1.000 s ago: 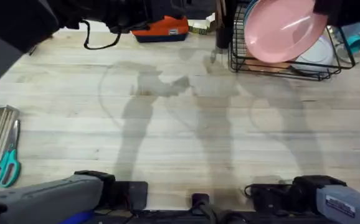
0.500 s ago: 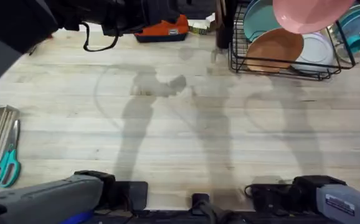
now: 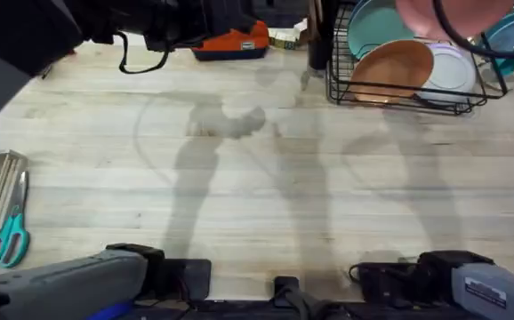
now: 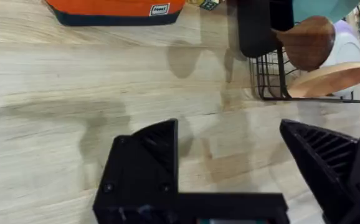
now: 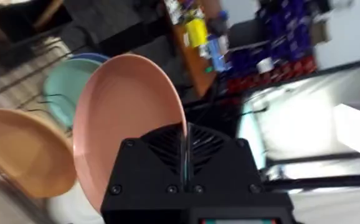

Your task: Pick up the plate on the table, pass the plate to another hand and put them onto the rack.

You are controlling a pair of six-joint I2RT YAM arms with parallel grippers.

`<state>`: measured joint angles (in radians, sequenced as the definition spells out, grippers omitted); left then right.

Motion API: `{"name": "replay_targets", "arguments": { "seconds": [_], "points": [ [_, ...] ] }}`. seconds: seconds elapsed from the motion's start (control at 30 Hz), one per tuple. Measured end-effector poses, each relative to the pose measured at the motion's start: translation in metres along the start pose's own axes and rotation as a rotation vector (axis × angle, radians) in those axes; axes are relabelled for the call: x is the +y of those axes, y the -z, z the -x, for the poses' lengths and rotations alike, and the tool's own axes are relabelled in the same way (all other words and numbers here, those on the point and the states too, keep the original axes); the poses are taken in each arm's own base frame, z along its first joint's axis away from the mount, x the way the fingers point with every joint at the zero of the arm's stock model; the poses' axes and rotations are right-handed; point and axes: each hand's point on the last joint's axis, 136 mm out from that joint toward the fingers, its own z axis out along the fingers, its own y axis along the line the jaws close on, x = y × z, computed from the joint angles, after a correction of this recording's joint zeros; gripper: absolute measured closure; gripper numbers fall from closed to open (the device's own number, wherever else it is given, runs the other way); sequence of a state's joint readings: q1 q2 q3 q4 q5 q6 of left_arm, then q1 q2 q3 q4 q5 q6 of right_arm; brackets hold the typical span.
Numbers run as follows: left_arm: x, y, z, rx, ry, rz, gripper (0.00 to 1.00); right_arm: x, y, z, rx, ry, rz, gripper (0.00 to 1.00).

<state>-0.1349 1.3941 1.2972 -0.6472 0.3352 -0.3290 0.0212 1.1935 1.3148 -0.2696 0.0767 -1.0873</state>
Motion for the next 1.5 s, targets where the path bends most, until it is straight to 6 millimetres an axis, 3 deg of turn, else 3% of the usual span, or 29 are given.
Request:
{"name": "replay_targets", "arguments": {
  "seconds": [0.13, 0.23, 0.6, 0.87, 1.13, 1.5],
  "points": [
    [0.000, 0.000, 0.000, 0.000, 0.000, 0.000, 0.004, -0.015, -0.004, 0.010, -0.043, 0.082, -0.066, 0.973],
    [0.000, 0.000, 0.000, 0.000, 0.000, 0.000, 0.004, -0.016, -0.013, 0.013, -0.052, 0.145, -0.072, 0.973],
    [0.000, 0.000, 0.000, 0.000, 0.000, 0.000, 0.005, 0.026, -0.055, 0.008, -0.085, 0.390, 0.055, 0.973],
    [0.002, 0.000, 0.001, -0.004, 0.000, 0.012, 0.005, 0.052, -0.069, 0.011, -0.159, 0.558, 0.130, 0.973],
    [0.003, 0.000, 0.001, -0.006, 0.000, 0.017, 0.005, 0.093, -0.079, 0.000, -0.204, 0.701, 0.269, 0.973],
    [0.005, 0.000, -0.006, 0.023, 0.010, 0.027, 0.006, 0.117, -0.103, -0.013, -0.216, 0.800, 0.318, 0.974]
  ]
}}
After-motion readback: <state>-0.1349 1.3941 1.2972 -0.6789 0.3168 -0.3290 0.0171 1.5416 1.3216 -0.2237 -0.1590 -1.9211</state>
